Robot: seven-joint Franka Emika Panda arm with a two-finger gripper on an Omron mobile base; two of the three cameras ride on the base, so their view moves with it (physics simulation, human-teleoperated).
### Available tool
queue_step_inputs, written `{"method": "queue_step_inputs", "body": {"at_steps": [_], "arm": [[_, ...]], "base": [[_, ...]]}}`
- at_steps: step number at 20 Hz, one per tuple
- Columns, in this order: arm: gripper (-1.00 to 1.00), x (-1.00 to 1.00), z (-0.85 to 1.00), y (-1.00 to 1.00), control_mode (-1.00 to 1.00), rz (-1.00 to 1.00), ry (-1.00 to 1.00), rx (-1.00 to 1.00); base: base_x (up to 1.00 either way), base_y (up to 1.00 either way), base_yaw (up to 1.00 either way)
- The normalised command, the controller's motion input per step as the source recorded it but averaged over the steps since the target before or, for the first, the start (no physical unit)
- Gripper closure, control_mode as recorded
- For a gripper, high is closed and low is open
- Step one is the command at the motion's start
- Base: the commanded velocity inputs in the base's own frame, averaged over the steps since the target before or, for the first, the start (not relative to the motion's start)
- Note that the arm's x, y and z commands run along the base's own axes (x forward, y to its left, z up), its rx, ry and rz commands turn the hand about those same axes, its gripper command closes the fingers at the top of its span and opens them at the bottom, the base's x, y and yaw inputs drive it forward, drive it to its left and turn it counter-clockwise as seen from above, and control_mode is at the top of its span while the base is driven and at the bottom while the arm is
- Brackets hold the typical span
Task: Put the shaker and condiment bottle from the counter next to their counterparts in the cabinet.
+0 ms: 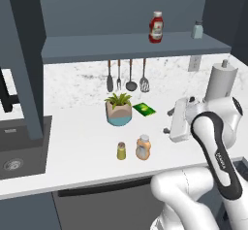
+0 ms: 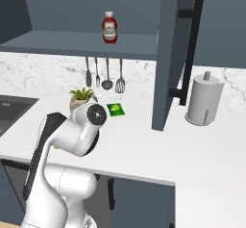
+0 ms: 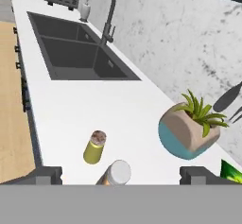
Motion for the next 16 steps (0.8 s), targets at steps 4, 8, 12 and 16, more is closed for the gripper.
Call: {"method": "queue_step_inputs", "body": {"at_steps": [4, 8, 12, 16], "arm": [[-1.00, 0.00, 0.00, 0.00, -1.00, 0.00, 0.00, 0.00], [-1.00, 0.00, -0.15, 0.00, -1.00, 0.01, 0.01, 0.00], [-1.00, 0.00, -0.41, 0.00, -1.00, 0.02, 0.07, -0.01], [-1.00, 0.00, -0.47, 0.11, -1.00, 0.04, 0.06, 0.00]], "base": [[0.00, 0.00, 0.00], [0.00, 0.00, 0.00], [0.00, 0.00, 0.00], [0.00, 0.00, 0.00]]}}
